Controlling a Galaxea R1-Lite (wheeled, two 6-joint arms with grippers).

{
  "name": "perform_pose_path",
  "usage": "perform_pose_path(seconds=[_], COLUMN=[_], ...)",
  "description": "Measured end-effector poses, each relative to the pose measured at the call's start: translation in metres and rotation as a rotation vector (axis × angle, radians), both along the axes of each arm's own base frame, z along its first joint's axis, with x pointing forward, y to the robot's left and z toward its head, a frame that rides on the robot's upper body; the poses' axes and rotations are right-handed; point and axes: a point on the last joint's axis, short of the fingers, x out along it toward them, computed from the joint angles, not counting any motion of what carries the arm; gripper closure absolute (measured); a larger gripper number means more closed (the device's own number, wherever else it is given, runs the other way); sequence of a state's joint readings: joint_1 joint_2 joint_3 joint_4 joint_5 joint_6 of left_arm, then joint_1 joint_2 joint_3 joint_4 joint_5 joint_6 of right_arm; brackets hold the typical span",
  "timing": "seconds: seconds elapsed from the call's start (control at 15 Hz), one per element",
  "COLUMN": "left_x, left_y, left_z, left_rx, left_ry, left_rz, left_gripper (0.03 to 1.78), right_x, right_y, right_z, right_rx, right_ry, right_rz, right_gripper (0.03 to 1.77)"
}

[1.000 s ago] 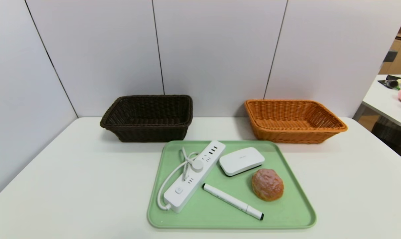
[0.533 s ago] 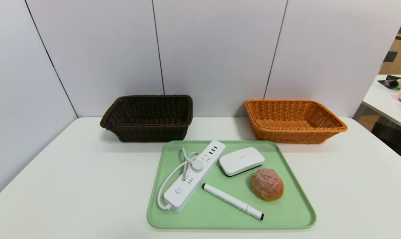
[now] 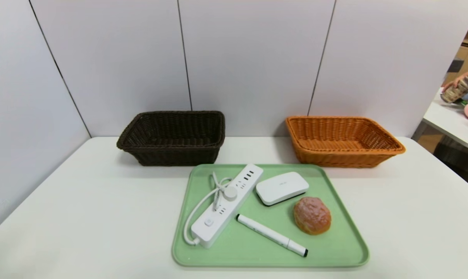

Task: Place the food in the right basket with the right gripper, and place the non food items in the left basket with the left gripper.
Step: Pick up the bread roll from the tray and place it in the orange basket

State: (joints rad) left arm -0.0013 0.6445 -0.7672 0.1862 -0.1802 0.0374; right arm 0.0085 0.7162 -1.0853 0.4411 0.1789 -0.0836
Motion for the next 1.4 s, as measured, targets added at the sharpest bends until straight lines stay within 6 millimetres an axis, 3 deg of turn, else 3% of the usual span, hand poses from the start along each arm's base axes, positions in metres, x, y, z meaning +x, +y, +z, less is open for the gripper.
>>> perform_pose_path(seconds=[0.13,0.27,0.47,0.6,0.87,1.07,1.4], left_x=[0.030,0.063,0.106,0.124,0.139,0.145,0.156], left_y=[0.000,-0.003,-0.016,-0.033,-0.069,-0.078,-0.087], left_z=[0.026,0.040,0.036,0.029,0.011,-0.004,-0.015], left_rx=[0.000,-0.001,0.035,0.052,0.009,0.047,0.120], left_ry=[0.051,0.143,0.280,0.340,0.446,0.499,0.443], left_rz=[-0.007,-0.026,-0.020,-0.025,-0.043,-0.051,-0.120], left_gripper=[0.12,0.12,0.12,0.12,0.12,0.12,0.12], right_x=[0.037,0.078,0.132,0.157,0.185,0.194,0.215], right_y=[0.001,0.003,0.016,0.034,0.075,0.095,0.121], right_z=[0.023,0.025,0.012,0.000,-0.028,-0.051,-0.087], right_rx=[0.002,0.010,0.031,0.057,0.097,0.051,0.134], right_ry=[0.117,0.264,0.435,0.527,0.680,0.813,0.983], right_rz=[0.006,0.012,-0.001,-0.006,-0.043,-0.056,-0.154], right_gripper=[0.10,0.10,0.10,0.10,0.10,0.10,0.10])
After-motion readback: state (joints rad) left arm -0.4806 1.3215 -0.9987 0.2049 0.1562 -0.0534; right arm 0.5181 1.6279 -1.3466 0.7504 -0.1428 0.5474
